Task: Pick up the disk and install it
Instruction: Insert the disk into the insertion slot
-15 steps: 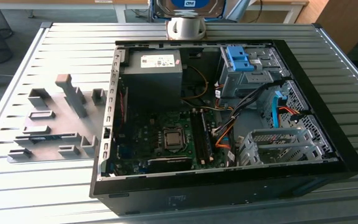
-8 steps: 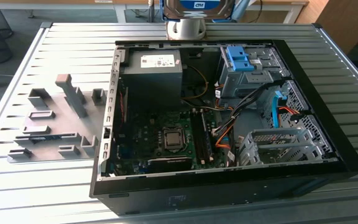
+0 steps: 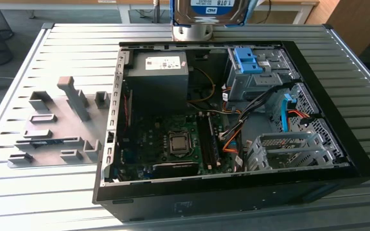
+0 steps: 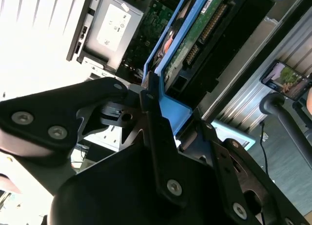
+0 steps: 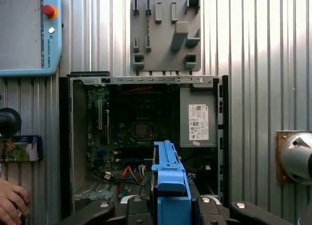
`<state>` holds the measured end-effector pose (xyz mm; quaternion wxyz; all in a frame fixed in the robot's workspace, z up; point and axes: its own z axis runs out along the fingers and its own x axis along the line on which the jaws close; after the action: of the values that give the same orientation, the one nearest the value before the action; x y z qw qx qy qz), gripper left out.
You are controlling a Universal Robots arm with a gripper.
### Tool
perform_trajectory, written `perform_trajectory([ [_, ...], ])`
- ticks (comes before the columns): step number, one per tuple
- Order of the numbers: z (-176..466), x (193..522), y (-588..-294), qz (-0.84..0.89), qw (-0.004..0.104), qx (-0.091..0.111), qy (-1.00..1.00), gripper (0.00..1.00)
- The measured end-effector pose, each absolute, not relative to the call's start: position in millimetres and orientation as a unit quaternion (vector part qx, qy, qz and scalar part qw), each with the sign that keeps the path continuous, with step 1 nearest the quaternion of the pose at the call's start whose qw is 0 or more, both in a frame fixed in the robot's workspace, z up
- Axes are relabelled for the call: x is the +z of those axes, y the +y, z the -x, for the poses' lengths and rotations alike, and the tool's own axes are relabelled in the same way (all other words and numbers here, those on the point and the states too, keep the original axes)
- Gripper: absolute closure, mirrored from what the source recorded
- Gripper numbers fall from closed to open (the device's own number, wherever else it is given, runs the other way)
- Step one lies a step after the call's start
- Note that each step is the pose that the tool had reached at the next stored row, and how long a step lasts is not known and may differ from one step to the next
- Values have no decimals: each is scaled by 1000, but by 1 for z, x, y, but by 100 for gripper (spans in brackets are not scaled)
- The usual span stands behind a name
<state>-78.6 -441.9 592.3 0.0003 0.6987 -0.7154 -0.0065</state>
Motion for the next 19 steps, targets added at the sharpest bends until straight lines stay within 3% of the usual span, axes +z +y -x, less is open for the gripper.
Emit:
perform_trajectory([
  [4, 79, 591, -455, -699, 0, -7, -715, 63],
  [19, 78, 590, -457, -699, 0, -7, -715, 63],
])
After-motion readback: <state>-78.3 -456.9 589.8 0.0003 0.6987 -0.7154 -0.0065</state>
